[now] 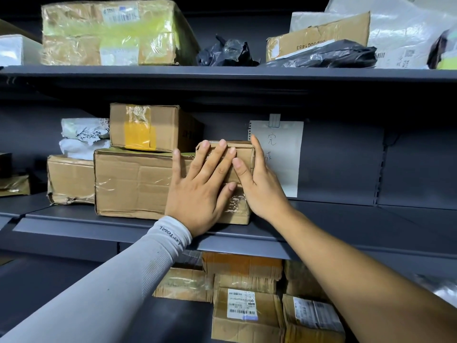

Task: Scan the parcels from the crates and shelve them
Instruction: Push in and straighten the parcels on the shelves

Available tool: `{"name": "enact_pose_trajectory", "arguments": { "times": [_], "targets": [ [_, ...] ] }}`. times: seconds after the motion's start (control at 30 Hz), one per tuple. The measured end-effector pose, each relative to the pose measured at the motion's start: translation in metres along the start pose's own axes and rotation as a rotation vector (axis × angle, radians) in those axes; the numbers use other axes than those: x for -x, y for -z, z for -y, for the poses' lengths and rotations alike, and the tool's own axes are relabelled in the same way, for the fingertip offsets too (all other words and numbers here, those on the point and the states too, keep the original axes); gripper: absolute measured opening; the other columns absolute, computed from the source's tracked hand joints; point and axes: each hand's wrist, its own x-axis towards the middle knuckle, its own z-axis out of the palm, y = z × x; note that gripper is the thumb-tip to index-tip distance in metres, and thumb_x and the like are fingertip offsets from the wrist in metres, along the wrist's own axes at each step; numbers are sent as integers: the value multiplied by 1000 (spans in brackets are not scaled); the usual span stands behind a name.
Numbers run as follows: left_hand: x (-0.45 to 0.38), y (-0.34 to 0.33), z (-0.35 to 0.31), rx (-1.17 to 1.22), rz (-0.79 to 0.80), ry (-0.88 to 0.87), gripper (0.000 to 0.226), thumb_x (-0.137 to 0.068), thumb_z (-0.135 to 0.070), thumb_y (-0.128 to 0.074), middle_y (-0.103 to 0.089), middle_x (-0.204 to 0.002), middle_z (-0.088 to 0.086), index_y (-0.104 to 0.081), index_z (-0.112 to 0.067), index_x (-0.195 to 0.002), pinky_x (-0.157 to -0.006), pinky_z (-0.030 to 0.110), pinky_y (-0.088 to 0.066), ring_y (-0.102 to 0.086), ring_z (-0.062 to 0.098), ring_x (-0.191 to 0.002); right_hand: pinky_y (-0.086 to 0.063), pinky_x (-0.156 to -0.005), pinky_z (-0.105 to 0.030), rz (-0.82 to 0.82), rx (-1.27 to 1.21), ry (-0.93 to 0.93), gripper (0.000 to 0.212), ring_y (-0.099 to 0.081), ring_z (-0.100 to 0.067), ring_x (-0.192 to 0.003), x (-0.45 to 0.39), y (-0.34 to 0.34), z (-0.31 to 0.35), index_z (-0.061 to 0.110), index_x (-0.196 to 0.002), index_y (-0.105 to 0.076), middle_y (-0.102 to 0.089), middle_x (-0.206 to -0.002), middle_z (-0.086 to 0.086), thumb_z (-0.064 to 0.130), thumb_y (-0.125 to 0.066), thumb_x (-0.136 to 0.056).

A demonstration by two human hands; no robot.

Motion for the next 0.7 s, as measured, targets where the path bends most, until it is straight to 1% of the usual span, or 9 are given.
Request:
{"name": "enact_pose_trajectory", "arguments": {
  "times": [0.07,0.1,0.2,0.27,0.37,0.47,0.53,0.6,0.7],
  "targets": [
    [1,1,0,-11,13,-3,64,-108,-51,-32,-16,-173,-3,-25,-24,-165,-121,71,-12,-12,23,-160,-45,-111,-47,-10,141,-19,77,-41,-25,-148,2,0,4,46,-162,10,-32,-169,0,72,-29,-100],
    [2,2,-1,-12,20,-2,64,-108,-51,-32,-14,-173,-3,-23,-24,-166,-121,71,-11,-11,23,-161,-45,-111,-49,-33,214,-12,78,-34,-25,-152,5,1,7,44,-161,14,-23,-172,2,73,-26,-101],
    [2,7,-4,10,41,17,64,-108,-51,-30,-11,-174,-4,-20,-26,-166,-122,70,-7,-7,22,-161,-35,-120,-45,-82,421,65,78,-8,-20,-161,18,3,13,36,-160,22,3,-175,7,64,-22,-104],
    [2,12,-5,20,48,16,64,-108,-51,-31,-12,-174,-4,-21,-26,-166,-122,70,-6,-7,22,-161,-27,-126,-44,-66,567,141,71,3,-21,-161,26,5,12,36,-159,24,13,-174,6,57,-19,-106],
    [2,20,-2,3,67,21,64,-107,-54,-32,-12,-174,-2,-23,-29,-166,-122,70,-5,-8,22,-161,-20,-128,-46,-23,667,180,64,5,-26,-161,33,10,10,39,-160,19,13,-174,3,53,-16,-108],
    [3,25,2,-24,81,25,64,-107,-57,-32,-12,-174,-1,-22,-33,-165,-122,71,-5,-10,24,-161,-11,-130,-50,-2,789,222,59,4,-28,-161,35,15,2,40,-158,21,12,-174,-1,56,-7,-109],
    [4,25,4,-26,81,25,64,-106,-58,-31,-13,-174,-1,-21,-35,-165,-121,72,-6,-11,24,-161,-9,-129,-54,-6,858,246,59,1,-29,-161,33,15,-5,40,-156,22,9,-174,-3,59,-4,-107],
    [3,22,4,-22,78,27,63,-107,-58,-31,-14,-174,-2,-22,-35,-165,-120,73,-7,-11,23,-161,-9,-128,-58,-19,882,242,60,-2,-30,-161,29,13,-8,40,-156,23,6,-174,-5,61,-6,-107],
    [1,15,4,-29,82,30,62,-107,-57,-30,-13,-174,-3,-22,-35,-165,-121,72,-7,-9,23,-161,-6,-128,-58,-21,879,221,62,0,-29,-161,25,8,-10,44,-149,37,9,-174,-3,59,-7,-108]
  ]
}}
